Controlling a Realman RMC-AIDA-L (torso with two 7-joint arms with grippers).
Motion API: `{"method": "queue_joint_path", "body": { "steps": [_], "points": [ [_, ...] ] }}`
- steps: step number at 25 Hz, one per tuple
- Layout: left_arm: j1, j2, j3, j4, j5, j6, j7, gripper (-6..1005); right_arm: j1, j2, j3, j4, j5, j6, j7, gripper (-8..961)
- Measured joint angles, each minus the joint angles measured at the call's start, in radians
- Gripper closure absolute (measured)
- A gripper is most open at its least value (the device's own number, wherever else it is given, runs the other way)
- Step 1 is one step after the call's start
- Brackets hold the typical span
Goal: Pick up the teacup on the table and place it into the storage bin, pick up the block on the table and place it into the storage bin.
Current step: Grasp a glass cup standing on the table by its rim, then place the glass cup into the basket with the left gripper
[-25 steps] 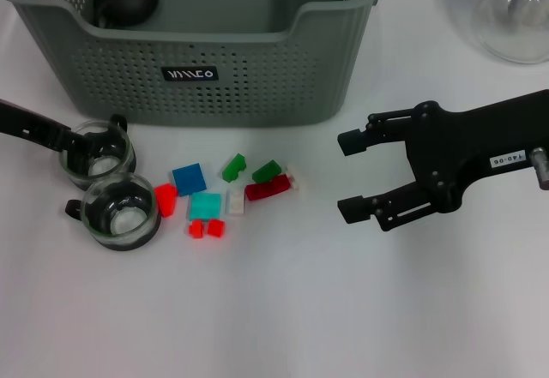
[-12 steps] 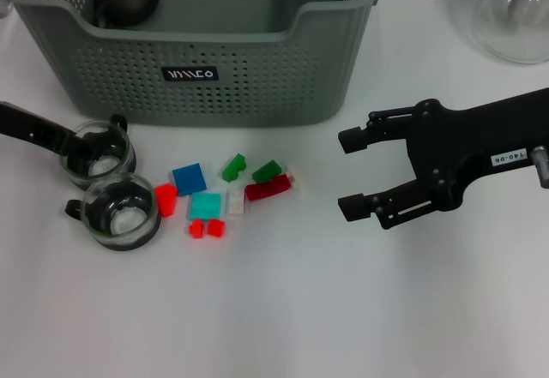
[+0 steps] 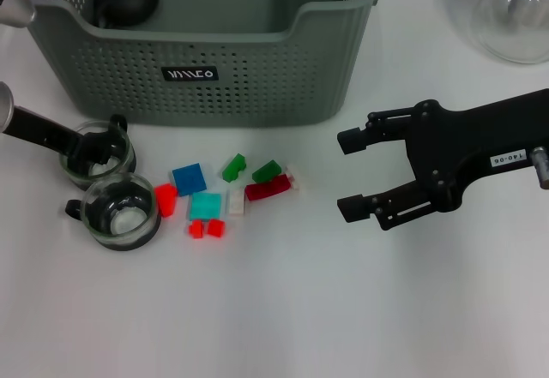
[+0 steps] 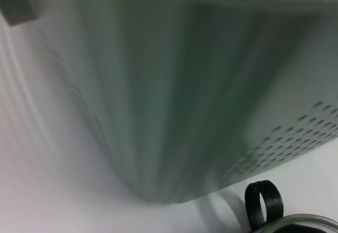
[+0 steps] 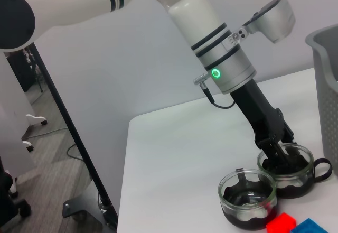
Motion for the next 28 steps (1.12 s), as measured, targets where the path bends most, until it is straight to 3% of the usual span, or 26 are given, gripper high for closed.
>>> {"method": "queue_joint_path", "body": {
  "steps": [2, 13, 24, 28],
  "points": [
    [-0.003, 0.000, 0.000, -0.009, 0.001, -0.009, 0.000, 263, 0.000, 0.000, 0.000, 0.000, 0.000, 0.000, 0.000, 28],
    [0.009, 0.000, 0.017, -0.010, 0.002, -0.063, -0.024, 711, 0.000, 0.000, 0.004, -0.004, 0.001, 0.000, 0.004, 29],
    [0.037, -0.001, 0.005, 0.067, -0.001, -0.034, -0.026, 923, 0.000, -0.002, 0.015, -0.008, 0.005, -0.002, 0.003, 28],
    [0.061, -0.001, -0.004, 0.121, -0.007, 0.012, -0.028, 939, 0.000, -0.002, 0.028, -0.005, 0.005, -0.003, -0.001, 28]
  ]
}}
